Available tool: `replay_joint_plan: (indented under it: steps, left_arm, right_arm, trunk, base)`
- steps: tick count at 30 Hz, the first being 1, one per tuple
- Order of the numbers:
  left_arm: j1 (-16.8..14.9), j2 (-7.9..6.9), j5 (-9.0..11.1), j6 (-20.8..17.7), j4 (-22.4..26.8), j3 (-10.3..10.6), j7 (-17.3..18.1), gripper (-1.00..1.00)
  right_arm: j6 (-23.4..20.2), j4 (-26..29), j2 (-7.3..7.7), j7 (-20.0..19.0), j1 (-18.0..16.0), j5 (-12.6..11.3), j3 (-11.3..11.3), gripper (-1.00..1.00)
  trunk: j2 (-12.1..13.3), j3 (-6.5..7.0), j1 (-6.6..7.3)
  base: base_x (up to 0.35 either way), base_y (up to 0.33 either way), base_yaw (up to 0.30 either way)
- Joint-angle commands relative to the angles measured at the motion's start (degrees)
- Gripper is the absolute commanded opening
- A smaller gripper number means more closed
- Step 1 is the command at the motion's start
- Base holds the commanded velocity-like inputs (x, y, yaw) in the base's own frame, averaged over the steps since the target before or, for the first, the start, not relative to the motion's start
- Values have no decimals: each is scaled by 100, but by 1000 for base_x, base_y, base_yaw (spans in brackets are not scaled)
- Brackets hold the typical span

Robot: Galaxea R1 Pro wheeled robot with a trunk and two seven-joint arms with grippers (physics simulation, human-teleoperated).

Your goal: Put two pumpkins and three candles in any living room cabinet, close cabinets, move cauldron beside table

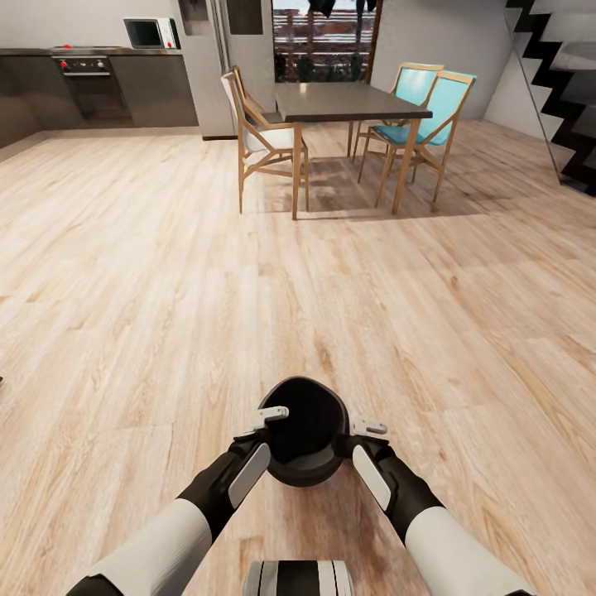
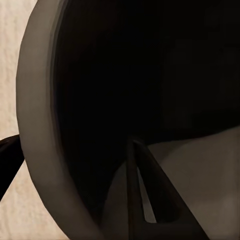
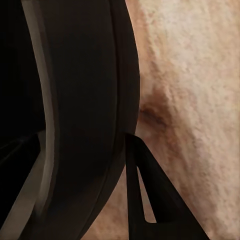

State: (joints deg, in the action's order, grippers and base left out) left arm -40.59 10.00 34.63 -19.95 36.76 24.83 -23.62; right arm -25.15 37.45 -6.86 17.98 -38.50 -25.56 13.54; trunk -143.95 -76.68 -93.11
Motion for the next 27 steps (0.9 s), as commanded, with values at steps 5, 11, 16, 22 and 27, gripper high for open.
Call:
replay_joint_plan:
  steps: [5, 11, 16, 22, 27]
  left_arm:
    - [-3, 0, 88, 0, 7, 22, -37, -100]
    - [-6, 0, 88, 0, 7, 22, -37, -100]
    - [-5, 0, 88, 0, 8, 22, -37, -100]
    - [-5, 0, 88, 0, 8, 22, -37, -100]
    - [-4, 0, 88, -5, 9, 22, -37, -100]
  right_arm:
    - [28, 16, -1, 26, -2, -195, 35, -100]
    - [28, 16, -5, 30, -1, -195, 35, -100]
    - [28, 16, -8, 29, -1, -195, 39, -100]
    - [28, 16, -8, 30, -1, -195, 40, -100]
    - [28, 16, -8, 28, -2, -195, 43, -100]
  trunk:
    - [-2, -4, 2]
    - [2, 63, 9]
    - [2, 63, 9]
    - [3, 85, 12]
    - [4, 107, 15]
  base:
    - [0, 0, 0]
    - [0, 0, 0]
    - [0, 0, 0]
    - [0, 0, 0]
    - [0, 0, 0]
